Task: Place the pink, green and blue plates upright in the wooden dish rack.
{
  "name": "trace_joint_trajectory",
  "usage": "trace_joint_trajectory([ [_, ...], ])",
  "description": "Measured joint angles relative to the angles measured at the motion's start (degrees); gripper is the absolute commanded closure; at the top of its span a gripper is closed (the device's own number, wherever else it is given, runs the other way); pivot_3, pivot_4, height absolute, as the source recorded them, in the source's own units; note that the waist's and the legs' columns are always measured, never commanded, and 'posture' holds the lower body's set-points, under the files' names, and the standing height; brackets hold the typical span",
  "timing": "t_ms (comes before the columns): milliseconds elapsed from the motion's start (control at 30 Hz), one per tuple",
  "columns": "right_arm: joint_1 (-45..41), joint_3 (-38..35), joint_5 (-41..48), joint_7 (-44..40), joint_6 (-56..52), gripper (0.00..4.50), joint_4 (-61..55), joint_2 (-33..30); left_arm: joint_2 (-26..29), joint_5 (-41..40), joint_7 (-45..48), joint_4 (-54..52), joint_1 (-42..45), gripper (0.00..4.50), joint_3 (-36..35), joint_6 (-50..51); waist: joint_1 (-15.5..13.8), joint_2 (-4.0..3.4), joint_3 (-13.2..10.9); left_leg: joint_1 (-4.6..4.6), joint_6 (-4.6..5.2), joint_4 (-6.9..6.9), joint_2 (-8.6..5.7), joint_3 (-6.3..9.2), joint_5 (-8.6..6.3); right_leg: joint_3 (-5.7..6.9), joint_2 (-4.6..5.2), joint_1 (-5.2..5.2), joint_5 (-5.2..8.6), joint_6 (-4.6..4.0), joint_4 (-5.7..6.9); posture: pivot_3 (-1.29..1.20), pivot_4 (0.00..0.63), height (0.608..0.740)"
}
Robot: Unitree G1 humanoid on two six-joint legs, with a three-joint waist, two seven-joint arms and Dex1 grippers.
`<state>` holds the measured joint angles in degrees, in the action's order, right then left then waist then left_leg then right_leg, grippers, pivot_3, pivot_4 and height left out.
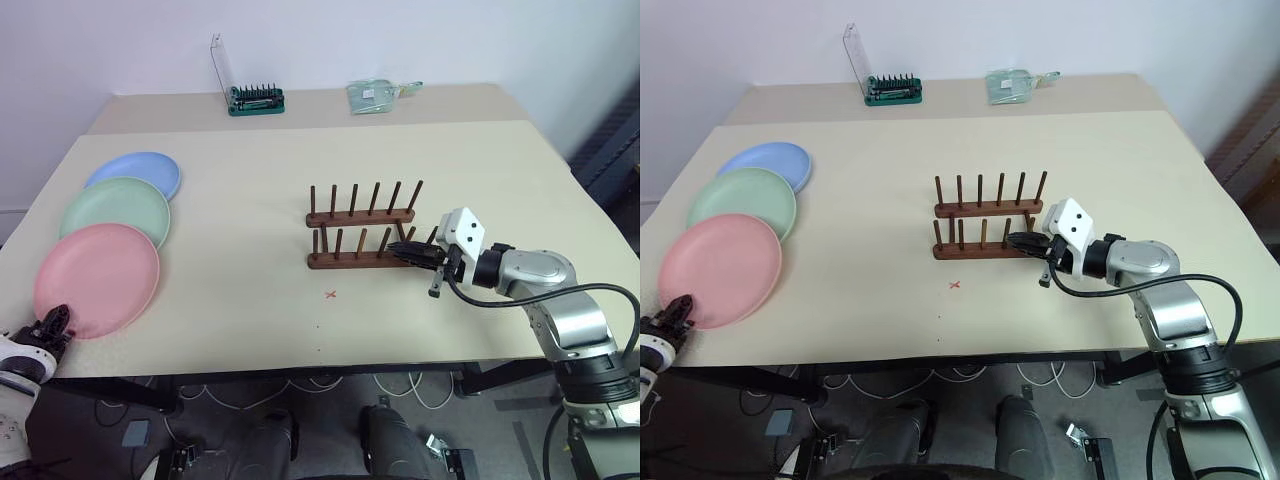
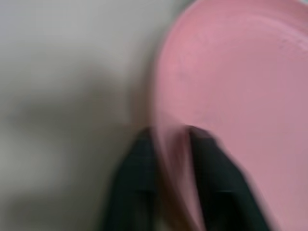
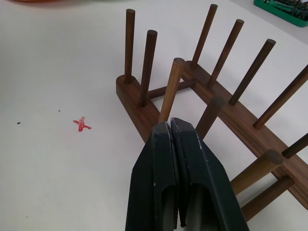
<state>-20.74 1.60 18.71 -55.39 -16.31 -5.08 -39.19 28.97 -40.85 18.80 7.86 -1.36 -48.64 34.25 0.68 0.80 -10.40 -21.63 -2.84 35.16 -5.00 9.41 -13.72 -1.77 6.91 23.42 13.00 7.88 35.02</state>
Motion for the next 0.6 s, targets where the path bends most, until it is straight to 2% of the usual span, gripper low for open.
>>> trace_joint_trajectory([
  [100, 0.1, -0.1, 0.0, 0.1, 0.0, 4.49, -0.4, 0.0, -0.4, -0.9, 0.7, -0.4, 0.0, 4.45, 0.0, -0.9, 0.0, -0.03, 0.0, 0.0, 0.0, 0.0, 0.0, -0.01, 0.0, 0.0, 0.01, 0.0, 0.0, 0.0, -0.01, 0.0, 0.15, 0.74],
  [333, 1.0, -0.3, 0.1, 0.1, -0.4, 4.49, -1.7, -0.7, -4.9, -6.9, 1.9, -4.3, 0.0, 4.45, 0.1, -2.0, 0.0, 0.05, 0.0, -0.05, -0.01, 0.03, 0.0, 0.0, 0.0, 0.0, 0.01, 0.01, 0.0, 0.0, -0.02, 0.0, 0.15, 0.74],
  [467, -3.3, -0.9, 2.6, -0.5, -4.1, 4.49, -4.2, -2.1, -3.9, -8.7, -1.5, -14.7, 8.5, 4.45, 5.2, -1.4, -0.9, 0.33, -0.2, -0.46, -0.1, 0.32, -0.01, 0.23, 0.05, 0.27, 0.0, 0.17, -0.13, -0.01, -0.02, 0.0, 0.15, 0.74],
  [533, -5.9, -1.4, 3.2, -0.1, -4.7, 3.95, -5.8, -2.2, -2.5, -8.8, -2.7, -18.8, 12.4, 4.5, 8.1, -1.0, -0.9, 0.29, -0.2, -0.44, -0.09, 0.29, -0.03, 0.17, 0.01, 0.25, 0.0, 0.17, -0.15, 0.02, -0.08, 0.0, 0.15, 0.74],
  [600, -8.4, -0.9, 0.9, 1.2, -3.7, 3.27, -5.4, -1.9, -2.6, -5.2, -6.6, -18.8, 19.0, 4.5, 12.7, -1.1, -1.1, 0.3, -0.2, -0.51, -0.12, 0.29, -0.06, 0.19, 0.02, 0.27, -0.01, 0.25, -0.15, 0.03, -0.04, 0.0, 0.15, 0.74],
])
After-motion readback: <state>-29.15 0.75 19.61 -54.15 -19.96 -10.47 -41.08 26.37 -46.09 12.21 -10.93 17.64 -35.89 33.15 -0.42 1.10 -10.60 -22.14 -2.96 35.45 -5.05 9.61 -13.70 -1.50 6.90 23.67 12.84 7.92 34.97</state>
